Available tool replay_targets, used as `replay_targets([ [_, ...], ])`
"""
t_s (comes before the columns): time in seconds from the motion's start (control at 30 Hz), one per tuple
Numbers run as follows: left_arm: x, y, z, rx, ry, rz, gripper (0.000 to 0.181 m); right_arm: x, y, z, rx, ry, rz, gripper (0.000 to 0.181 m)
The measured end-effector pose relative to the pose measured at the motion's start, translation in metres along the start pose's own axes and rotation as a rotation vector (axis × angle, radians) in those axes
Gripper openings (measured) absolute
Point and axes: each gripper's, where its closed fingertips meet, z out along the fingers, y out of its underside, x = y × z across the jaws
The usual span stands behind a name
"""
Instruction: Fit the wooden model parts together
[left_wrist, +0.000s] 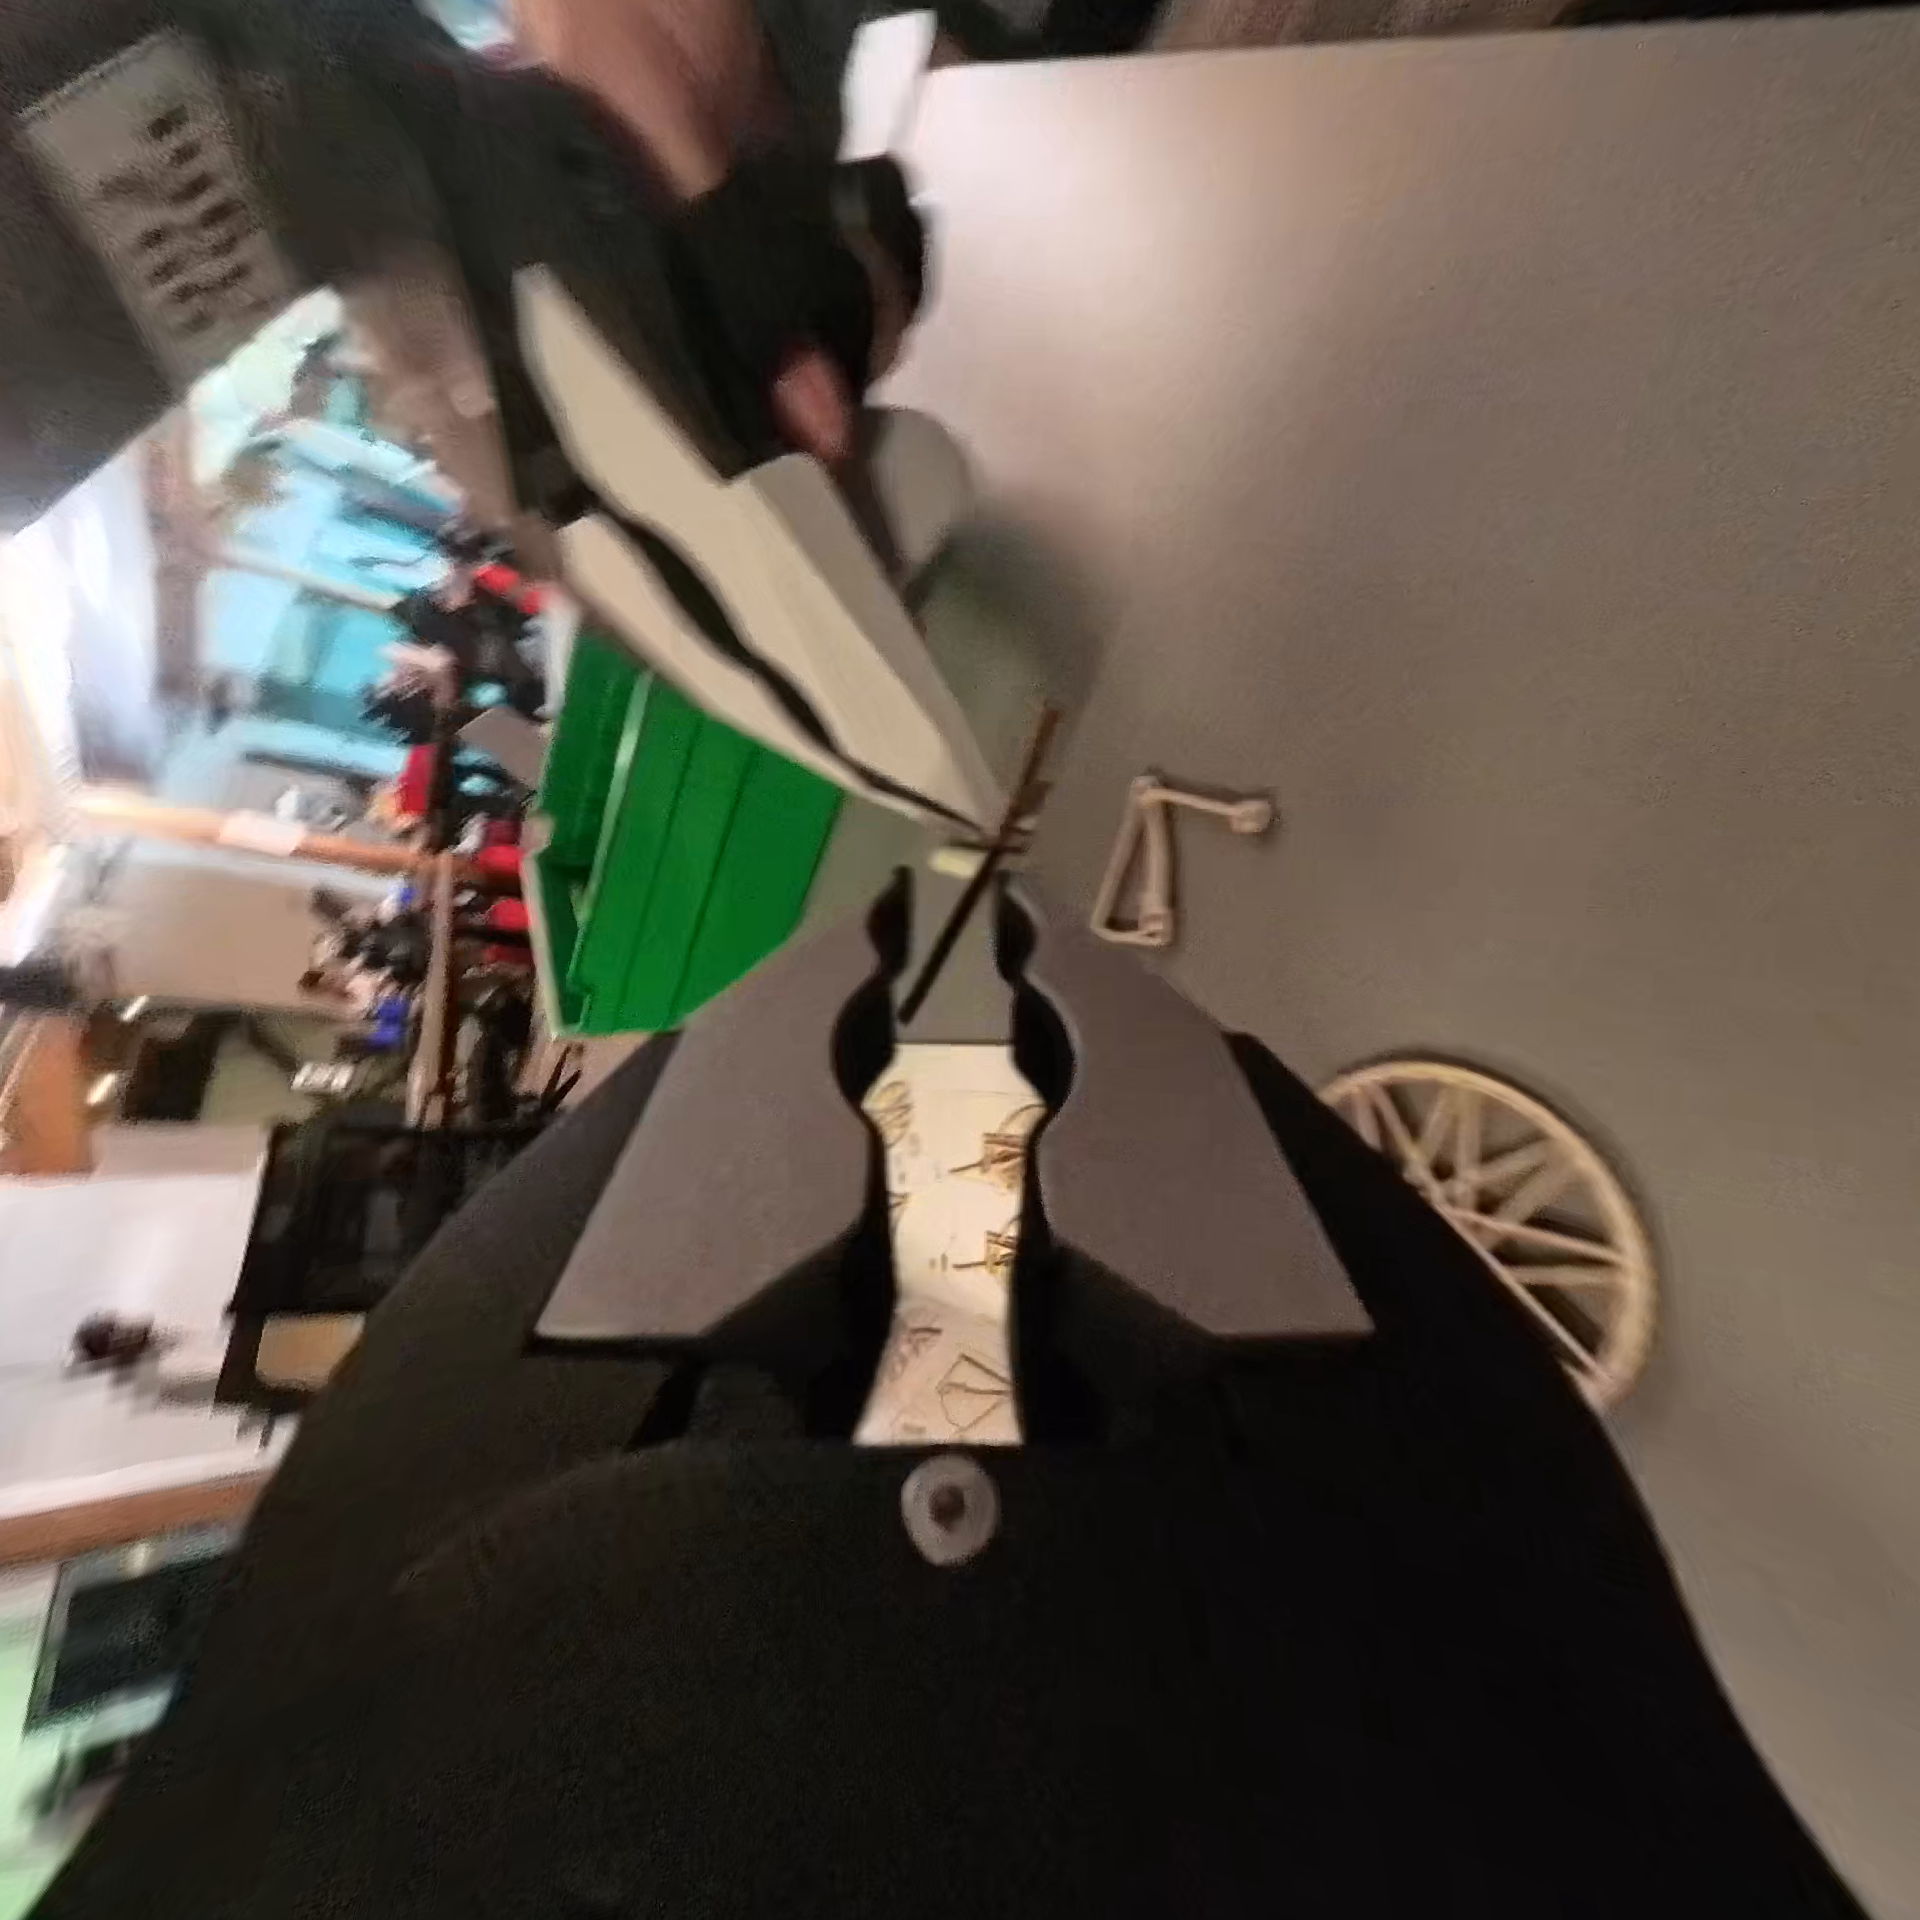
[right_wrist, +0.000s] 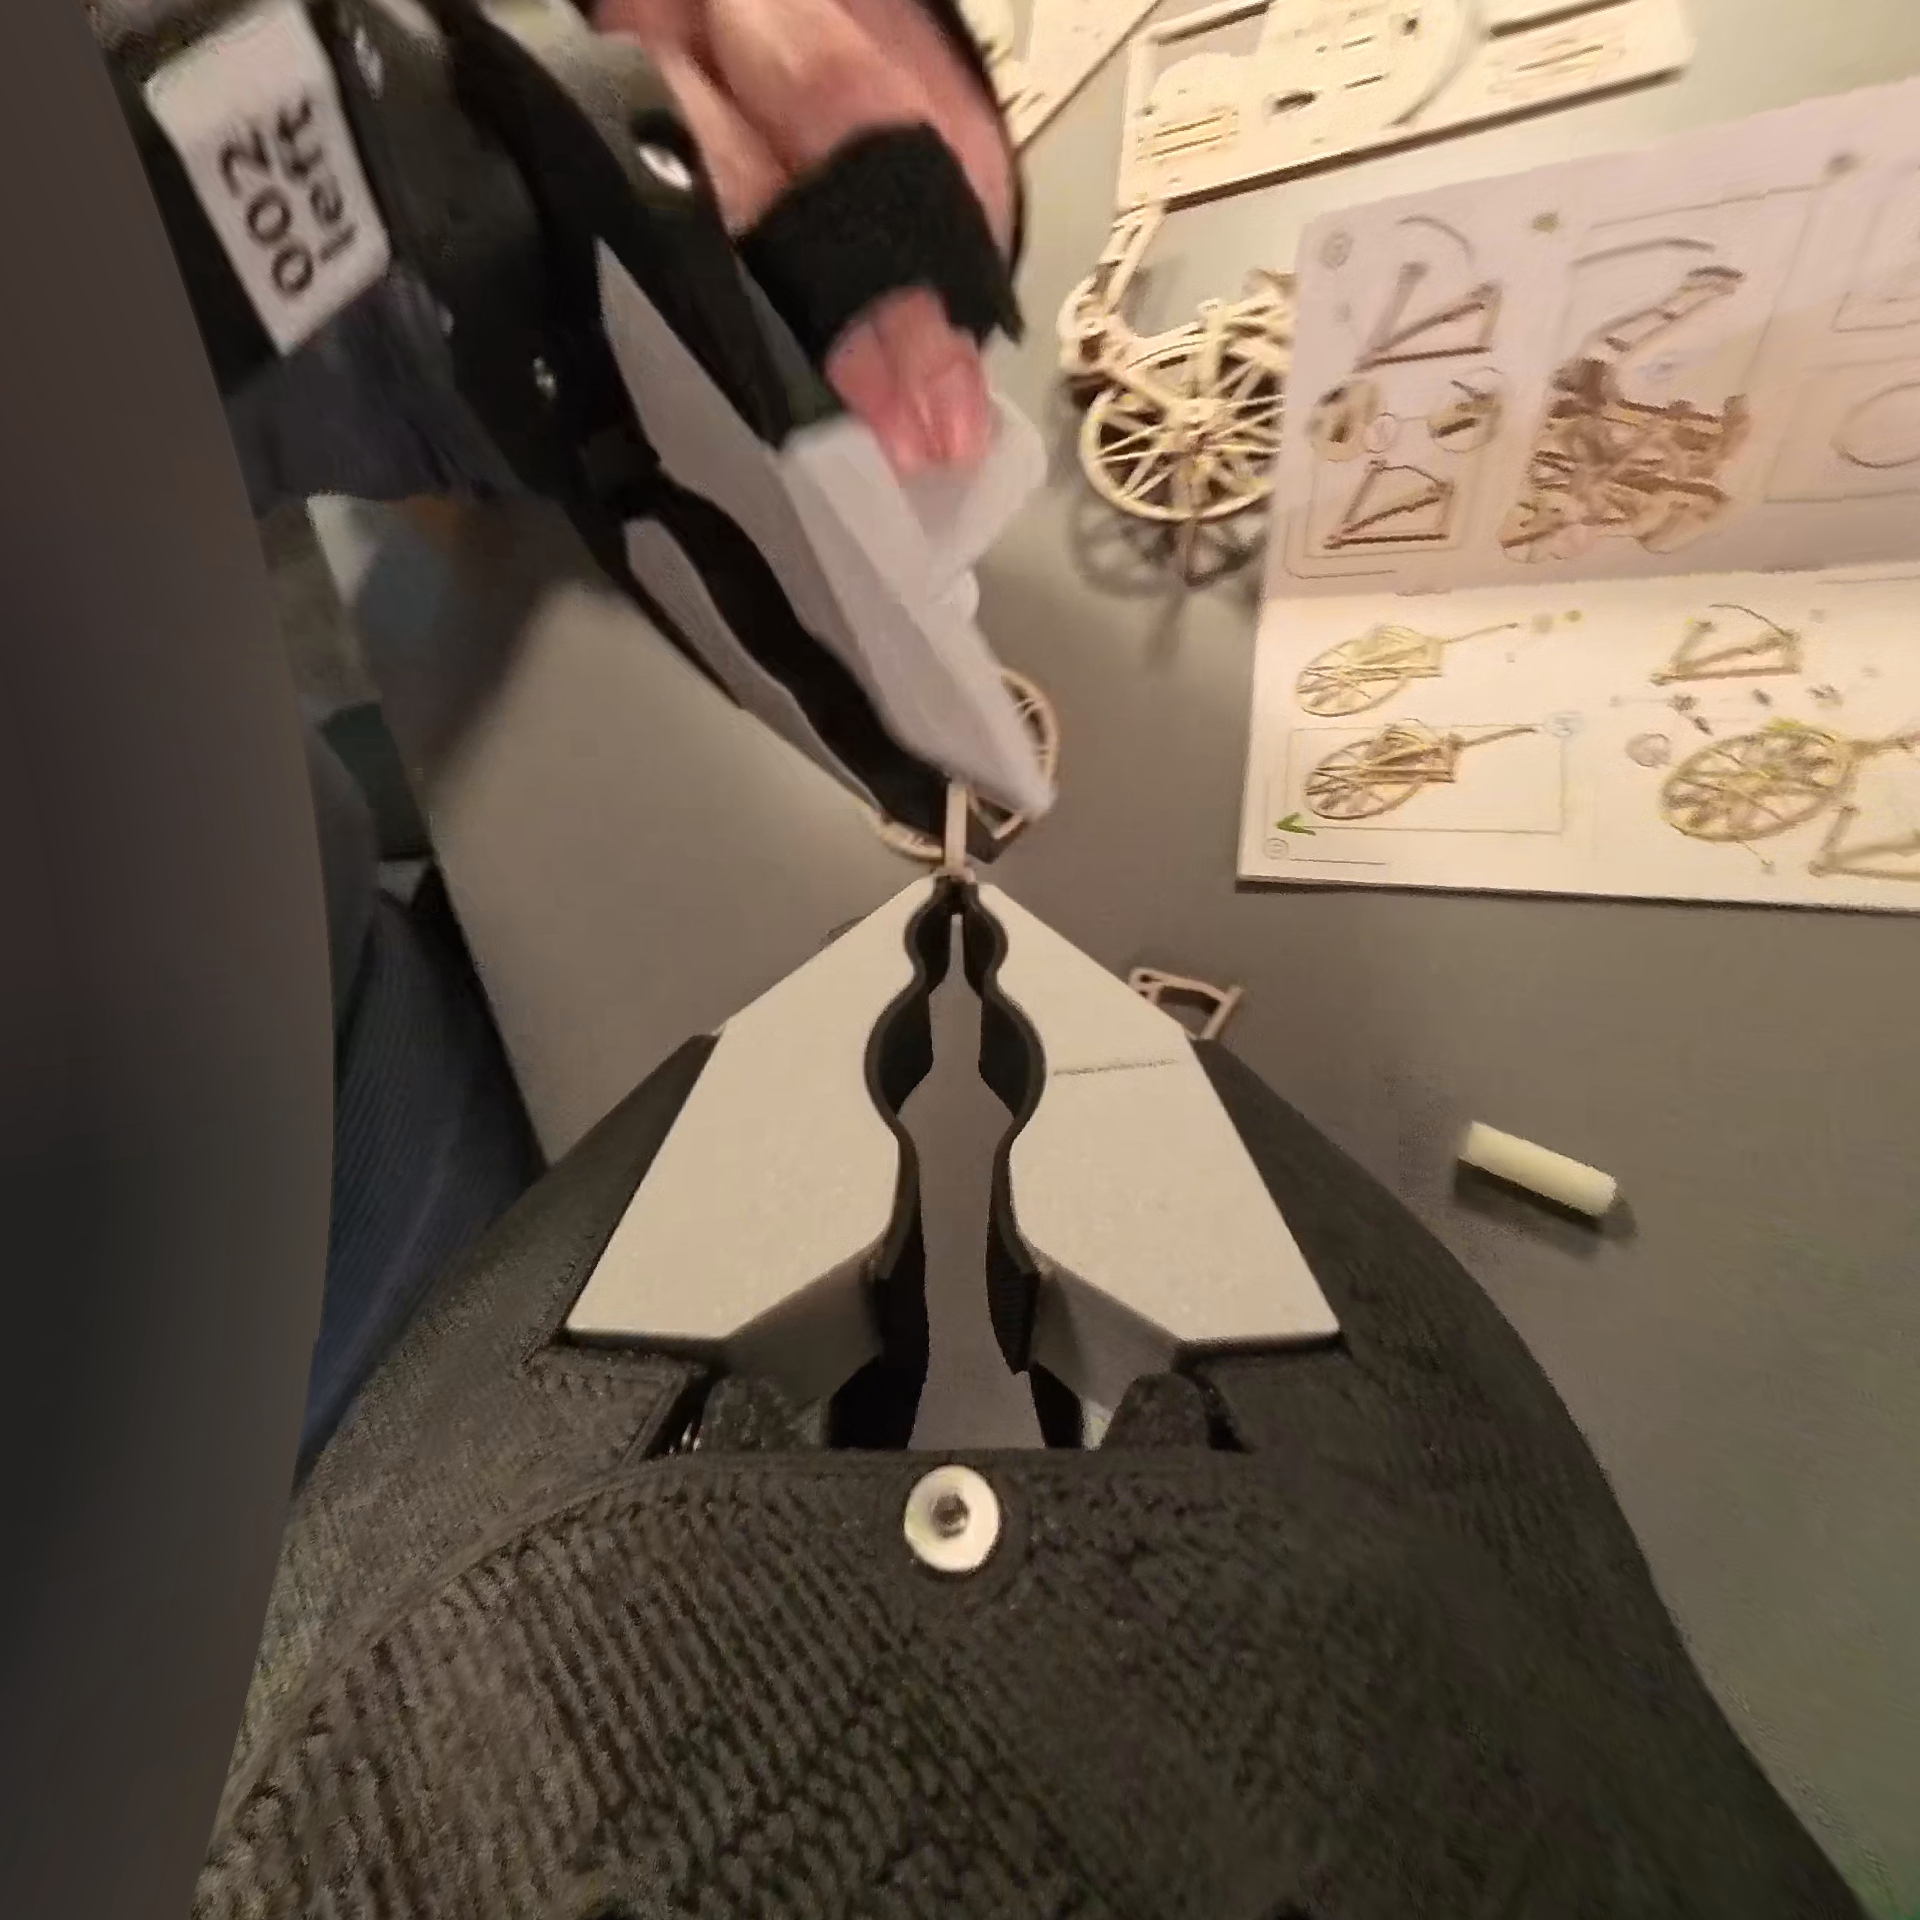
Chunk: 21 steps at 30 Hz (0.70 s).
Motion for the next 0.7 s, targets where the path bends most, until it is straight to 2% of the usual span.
replay_targets([
  [0.07, -0.027, 0.019, 0.004, -0.015, -0.171, -0.131, 0.053, 0.021, 0.003, 0.001, 0.068, 0.04, 0.13, 0.0],
  [0.1, -0.039, 0.033, 0.005, -0.024, -0.239, -0.235, 0.06, 0.029, 0.009, 0.003, 0.077, 0.049, 0.191, 0.0],
  [0.2, -0.069, 0.068, -0.007, 0.018, -0.48, -0.53, 0.042, 0.045, 0.029, 0.012, 0.065, 0.053, 0.33, 0.0],
  [0.33, -0.083, 0.074, -0.023, 0.114, -0.542, -0.709, 0.04, 0.045, 0.038, 0.021, 0.021, 0.049, 0.339, 0.0],
  [0.4, -0.086, 0.077, -0.028, 0.153, -0.555, -0.757, 0.038, 0.043, 0.038, 0.021, -0.042, 0.07, 0.304, 0.0],
  [0.57, -0.081, 0.088, -0.024, 0.149, -0.539, -0.794, 0.036, 0.045, 0.046, 0.019, -0.266, 0.168, 0.193, 0.0],
  [0.7, -0.078, 0.087, -0.021, 0.144, -0.524, -0.77, 0.035, 0.044, 0.054, 0.025, -0.338, 0.184, 0.197, 0.0],
])
